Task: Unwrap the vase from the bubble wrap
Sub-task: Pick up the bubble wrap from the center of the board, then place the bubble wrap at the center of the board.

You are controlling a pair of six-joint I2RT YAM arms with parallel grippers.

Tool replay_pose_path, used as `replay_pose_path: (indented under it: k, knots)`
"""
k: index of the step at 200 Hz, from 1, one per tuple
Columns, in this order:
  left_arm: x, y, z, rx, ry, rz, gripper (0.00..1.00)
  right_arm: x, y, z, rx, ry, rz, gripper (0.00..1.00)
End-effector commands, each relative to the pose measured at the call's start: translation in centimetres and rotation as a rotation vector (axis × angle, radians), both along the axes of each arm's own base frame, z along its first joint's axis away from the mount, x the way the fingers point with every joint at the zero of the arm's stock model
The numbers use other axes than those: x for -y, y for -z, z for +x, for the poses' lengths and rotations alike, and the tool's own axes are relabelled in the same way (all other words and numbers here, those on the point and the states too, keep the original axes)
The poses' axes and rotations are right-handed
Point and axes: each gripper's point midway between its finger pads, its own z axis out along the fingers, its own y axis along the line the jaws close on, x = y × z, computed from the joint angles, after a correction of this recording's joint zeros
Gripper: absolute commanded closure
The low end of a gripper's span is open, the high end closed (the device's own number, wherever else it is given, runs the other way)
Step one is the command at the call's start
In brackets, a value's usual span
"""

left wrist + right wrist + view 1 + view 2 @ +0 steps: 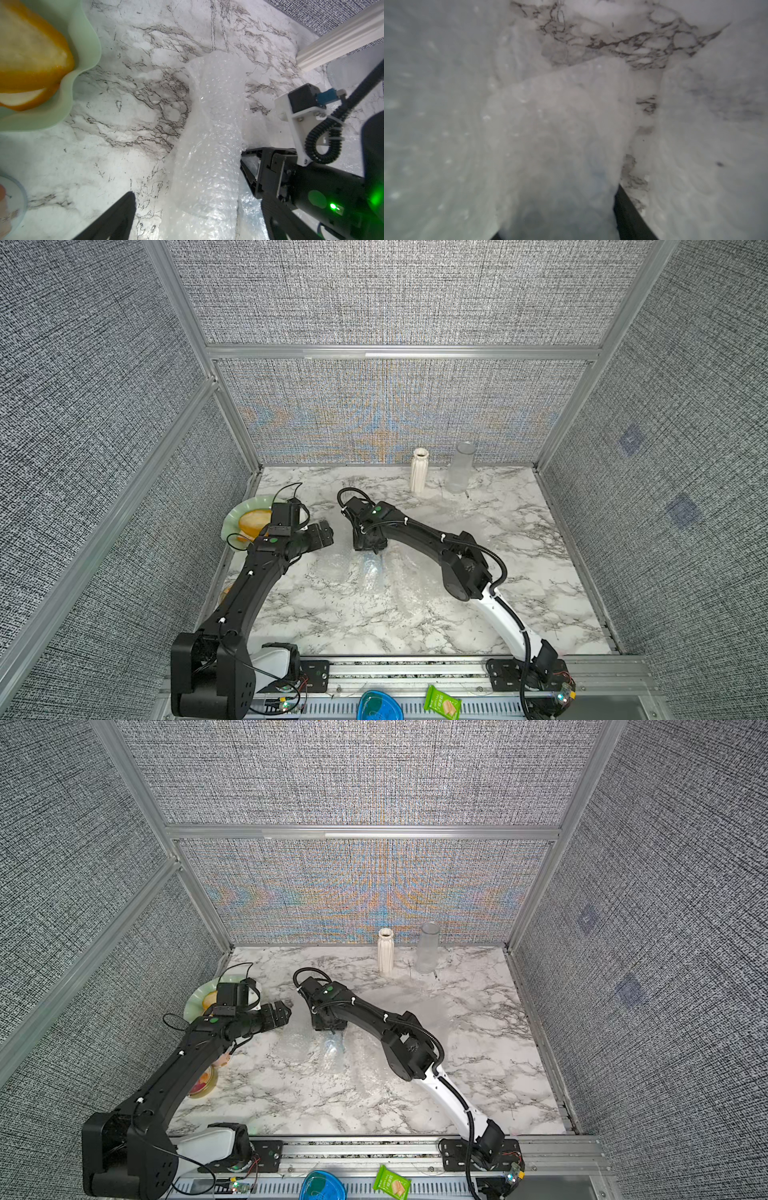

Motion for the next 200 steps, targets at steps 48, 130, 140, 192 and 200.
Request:
replay_pose_path:
  k: [48, 130, 140, 192, 200]
  knots:
    - [-0.2, 0.2, -0.4, -0.016, -0.001, 0.007, 0.04, 1.7, -12.3, 2.3, 0.241, 0.052, 0.105, 0.75]
    - [-0.1, 1.1, -0.5, -0.061, 0.005, 0.012, 0.05, 9.4, -23.1, 0.3, 0.409, 0.085, 0.210, 0.74]
    - [0.1, 1.2, -0.4, -0.070, 0.015, 0.008, 0.04, 11.1, -23.5, -0.5, 0.421, 0.092, 0.206, 0.74]
    - [1.8, 2.5, -0.5, -0.136, 0.089, -0.061, 0.11, 20.6, -18.6, -5.1, 0.353, 0.109, 0.048, 0.73]
    - [2.2, 2.4, -0.4, -0.133, 0.106, -0.079, 0.12, 21.7, -17.2, -5.6, 0.325, 0.119, 0.031, 0.73]
